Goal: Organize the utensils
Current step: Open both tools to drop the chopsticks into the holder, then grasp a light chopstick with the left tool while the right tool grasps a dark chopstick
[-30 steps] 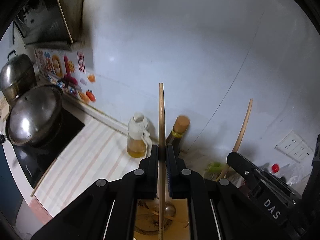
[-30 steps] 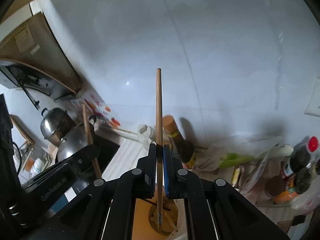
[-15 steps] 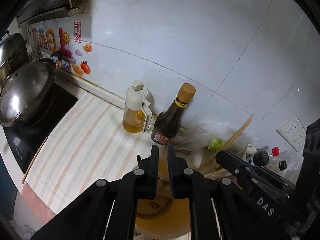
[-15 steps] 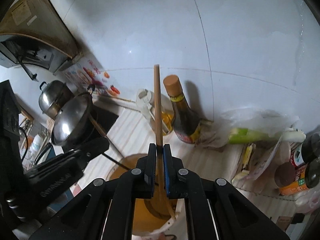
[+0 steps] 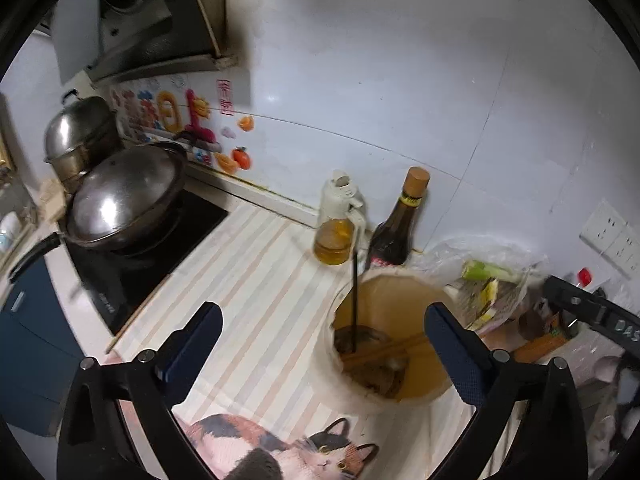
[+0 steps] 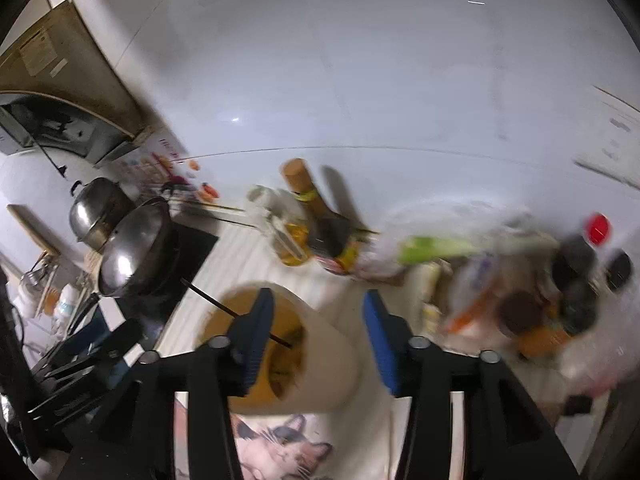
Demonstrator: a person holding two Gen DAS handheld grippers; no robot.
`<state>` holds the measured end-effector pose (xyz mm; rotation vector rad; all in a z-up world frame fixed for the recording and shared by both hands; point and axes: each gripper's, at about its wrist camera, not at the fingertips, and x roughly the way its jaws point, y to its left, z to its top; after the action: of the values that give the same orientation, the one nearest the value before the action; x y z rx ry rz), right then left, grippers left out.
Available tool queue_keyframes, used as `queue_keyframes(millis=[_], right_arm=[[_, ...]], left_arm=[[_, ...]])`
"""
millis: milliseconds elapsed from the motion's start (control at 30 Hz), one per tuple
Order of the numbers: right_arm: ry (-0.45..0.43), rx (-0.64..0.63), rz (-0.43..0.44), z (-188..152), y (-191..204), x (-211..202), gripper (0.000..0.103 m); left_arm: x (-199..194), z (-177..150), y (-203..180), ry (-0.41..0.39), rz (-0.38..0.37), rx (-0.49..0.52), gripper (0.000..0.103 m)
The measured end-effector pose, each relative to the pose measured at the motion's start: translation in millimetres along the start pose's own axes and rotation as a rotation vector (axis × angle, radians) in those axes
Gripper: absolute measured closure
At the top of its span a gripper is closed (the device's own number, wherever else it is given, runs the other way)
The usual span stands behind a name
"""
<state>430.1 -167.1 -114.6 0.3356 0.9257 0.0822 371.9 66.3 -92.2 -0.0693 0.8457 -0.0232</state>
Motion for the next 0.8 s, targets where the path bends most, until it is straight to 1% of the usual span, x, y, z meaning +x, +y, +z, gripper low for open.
queue_keyframes(millis=[33,100,167,200,267,333,400,433,467,500,533,567,600,633,667,700,733,767,800], right_arm=[[-0.002,0.008,-0.015,-6.3,-6.1,-3.8,0.043],[-0.001,0.027,-0.047,-26.6,-22.1,-12.5,0.034],[0.010,0.058,-0.065,-45.8,-37.4,-17.1,0.033],[0.016,0.072,-0.070,-56.2,-45.6,-18.7,0.029],[0.030,0.092,-0.094,-81.2,-64.3,-20.0,0.026],[0.053,0.101,-0.119,-101.1,-80.8,-17.3,0.026],[0.096,0.126,-0.138,-120.7,-100.5,-9.5,0.026],[0.130,0.144,-0.143,-131.8,-111.7,-2.8,0.026],[0.159,0.157,-0.141,-140.4,-120.5,3.9,0.032],[0.200,0.168,-0.141,-150.7,-131.3,13.2,0.046],[0.235,0.174,-0.141,-158.1,-138.2,20.9,0.052],[0.266,0.183,-0.134,-166.2,-146.4,28.8,0.065],[0.296,0.195,-0.130,-174.1,-155.4,37.1,0.074],[0.314,0.196,-0.131,-178.4,-159.9,42.5,0.075],[0.331,0.200,-0.132,-183.2,-165.0,47.4,0.075],[0.349,0.210,-0.128,-188.0,-171.8,53.2,0.075],[0.373,0.210,-0.119,-190.9,-175.6,59.8,0.075],[0.399,0.210,-0.100,-192.6,-177.7,66.5,0.075],[0.437,0.209,-0.078,-194.5,-179.5,75.9,0.075]], left_arm=[[-3.2,-7.8,-2.0,-0.005,0.009,0.008,0.000],[-6.1,-23.7,-6.9,-0.001,0.006,0.018,0.000],[-4.9,-43.9,-14.2,0.022,0.003,0.022,0.000],[-3.5,-52.5,-18.4,0.035,-0.005,0.028,0.000],[3.4,-75.2,-31.0,0.082,-0.011,0.050,0.000],[16.8,-100.8,-46.8,0.149,-0.025,0.080,0.000],[30.5,-120.5,-61.5,0.213,-0.034,0.095,0.000],[41.3,-133.6,-71.9,0.256,-0.042,0.105,0.000],[51.3,-142.9,-80.6,0.294,-0.045,0.110,0.000],[63.0,-152.9,-90.5,0.333,-0.056,0.113,0.000],[71.7,-160.8,-98.6,0.355,-0.068,0.115,0.000],[79.1,-170.0,-107.1,0.375,-0.074,0.121,0.000],[88.8,-177.7,-116.4,0.401,-0.082,0.129,0.000],[103.3,-187.3,-127.8,0.443,-0.097,0.139,0.005],[113.0,-194.4,-135.1,0.470,-0.102,0.147,0.015],[125.4,-202.8,-144.0,0.508,-0.108,0.157,0.020],[138.5,-210.8,-152.1,0.547,-0.115,0.162,0.031],[146.1,-216.3,-157.2,0.569,-0.114,0.169,0.043],[154.4,-220.8,-162.1,0.589,-0.106,0.176,0.048]])
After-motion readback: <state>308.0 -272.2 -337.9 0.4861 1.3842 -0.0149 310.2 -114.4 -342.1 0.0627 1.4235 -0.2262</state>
